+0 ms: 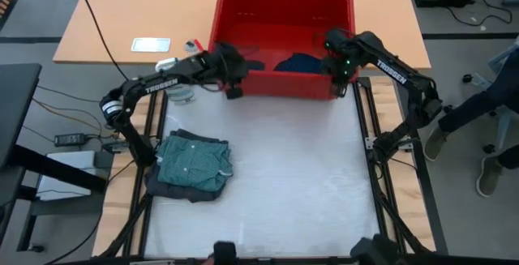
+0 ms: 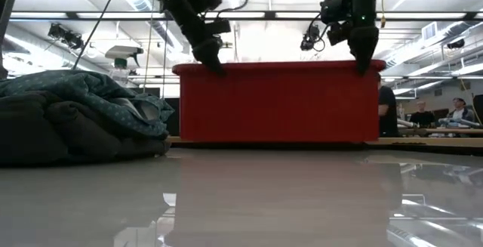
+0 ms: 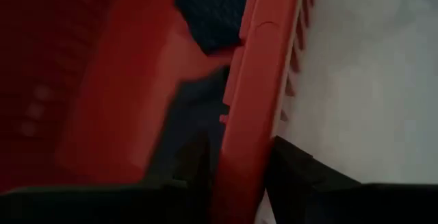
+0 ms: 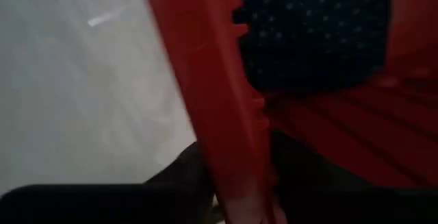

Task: Fold Laundry from Bin
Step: Adjust the red organizer bin on the table, then put the dark blue short on the table

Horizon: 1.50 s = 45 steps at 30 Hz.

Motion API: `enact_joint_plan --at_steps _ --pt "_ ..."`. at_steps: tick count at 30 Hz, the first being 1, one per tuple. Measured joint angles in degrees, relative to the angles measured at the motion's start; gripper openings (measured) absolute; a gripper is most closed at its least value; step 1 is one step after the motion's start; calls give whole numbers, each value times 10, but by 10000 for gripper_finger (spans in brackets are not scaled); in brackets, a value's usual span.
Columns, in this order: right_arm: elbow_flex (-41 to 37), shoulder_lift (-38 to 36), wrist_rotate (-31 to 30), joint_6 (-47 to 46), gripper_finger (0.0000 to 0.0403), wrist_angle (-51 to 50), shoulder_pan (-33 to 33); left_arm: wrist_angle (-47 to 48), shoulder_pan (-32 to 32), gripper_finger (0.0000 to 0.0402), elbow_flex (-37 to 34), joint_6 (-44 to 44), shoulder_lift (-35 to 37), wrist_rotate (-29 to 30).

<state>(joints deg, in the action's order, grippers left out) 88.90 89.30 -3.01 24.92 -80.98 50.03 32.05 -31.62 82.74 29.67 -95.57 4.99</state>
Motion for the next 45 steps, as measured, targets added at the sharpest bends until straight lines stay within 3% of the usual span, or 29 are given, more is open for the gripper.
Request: enact_joint_plan --at_steps 5,9,13,18,22,27,35,45 --pt "-89 -41 28 -97 210 29 -22 68 48 144 -4 -98 5 10" --pt "-139 -81 22 -115 252 59 -27 83 70 182 -3 -160 10 -11" --pt "-147 -121 48 -128 262 71 -22 98 82 214 -3 -211 22 -2" --pt "-122 -170 140 -165 255 60 -11 102 88 231 -3 -222 58 -12" --pt "-106 -200 191 -217 252 78 -10 44 75 233 -2 -229 96 -24" --pt "-100 -223 213 -274 251 157 -11 -74 31 233 -2 -286 93 -58" --pt "-100 -226 207 -367 251 223 -12 -279 -18 233 -2 -370 -1 -117" --pt "-100 -204 176 -427 251 224 -12 -430 -27 233 -2 -320 -134 -118"
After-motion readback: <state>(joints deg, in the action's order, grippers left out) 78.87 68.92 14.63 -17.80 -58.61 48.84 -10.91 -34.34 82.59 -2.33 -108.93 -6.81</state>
